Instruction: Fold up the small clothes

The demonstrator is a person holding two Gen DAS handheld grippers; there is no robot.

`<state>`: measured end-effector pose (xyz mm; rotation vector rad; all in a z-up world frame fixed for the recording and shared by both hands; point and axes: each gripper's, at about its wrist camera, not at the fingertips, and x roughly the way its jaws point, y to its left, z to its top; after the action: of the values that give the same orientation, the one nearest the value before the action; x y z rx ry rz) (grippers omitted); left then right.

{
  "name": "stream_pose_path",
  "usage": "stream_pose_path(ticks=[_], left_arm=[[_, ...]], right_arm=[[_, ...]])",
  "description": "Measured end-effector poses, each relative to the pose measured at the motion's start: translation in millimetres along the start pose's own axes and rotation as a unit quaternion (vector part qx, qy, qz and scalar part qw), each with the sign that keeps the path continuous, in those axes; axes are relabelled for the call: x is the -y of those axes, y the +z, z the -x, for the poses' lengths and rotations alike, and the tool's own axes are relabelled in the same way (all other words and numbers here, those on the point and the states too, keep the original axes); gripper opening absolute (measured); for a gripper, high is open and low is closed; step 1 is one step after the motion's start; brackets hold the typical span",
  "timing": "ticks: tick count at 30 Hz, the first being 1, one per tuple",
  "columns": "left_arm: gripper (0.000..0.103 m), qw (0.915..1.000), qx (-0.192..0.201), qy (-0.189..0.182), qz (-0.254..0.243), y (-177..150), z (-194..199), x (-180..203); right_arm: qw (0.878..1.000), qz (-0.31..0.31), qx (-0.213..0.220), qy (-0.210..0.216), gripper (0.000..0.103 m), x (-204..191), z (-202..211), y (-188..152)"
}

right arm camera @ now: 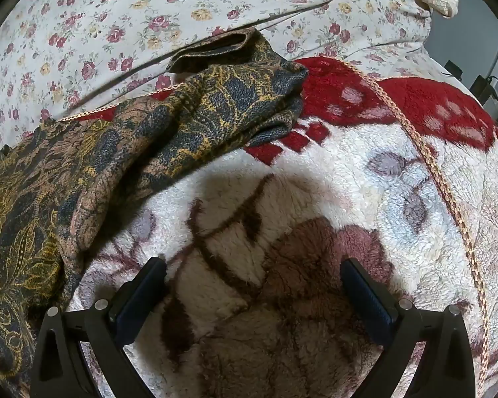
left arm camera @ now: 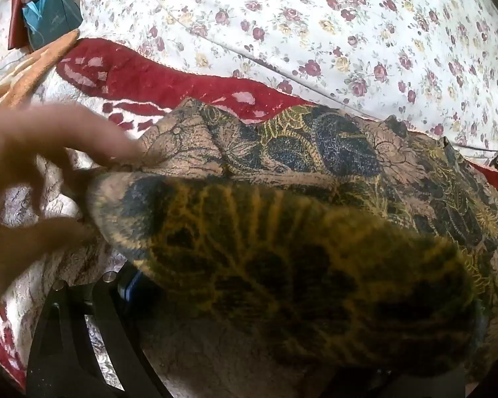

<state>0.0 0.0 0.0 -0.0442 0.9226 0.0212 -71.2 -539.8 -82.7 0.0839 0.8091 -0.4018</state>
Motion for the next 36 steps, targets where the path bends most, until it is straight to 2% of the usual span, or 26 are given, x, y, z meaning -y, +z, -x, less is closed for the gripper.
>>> stream_pose_path(ticks=[36], left_arm=[[0.093,1.0000,0.000,-0.002,0.001,-1.6,0.5,-2.8]], right_arm=[[1.000,0.000,0.000,0.000,0.103,-1.1,0.8,-1.1]])
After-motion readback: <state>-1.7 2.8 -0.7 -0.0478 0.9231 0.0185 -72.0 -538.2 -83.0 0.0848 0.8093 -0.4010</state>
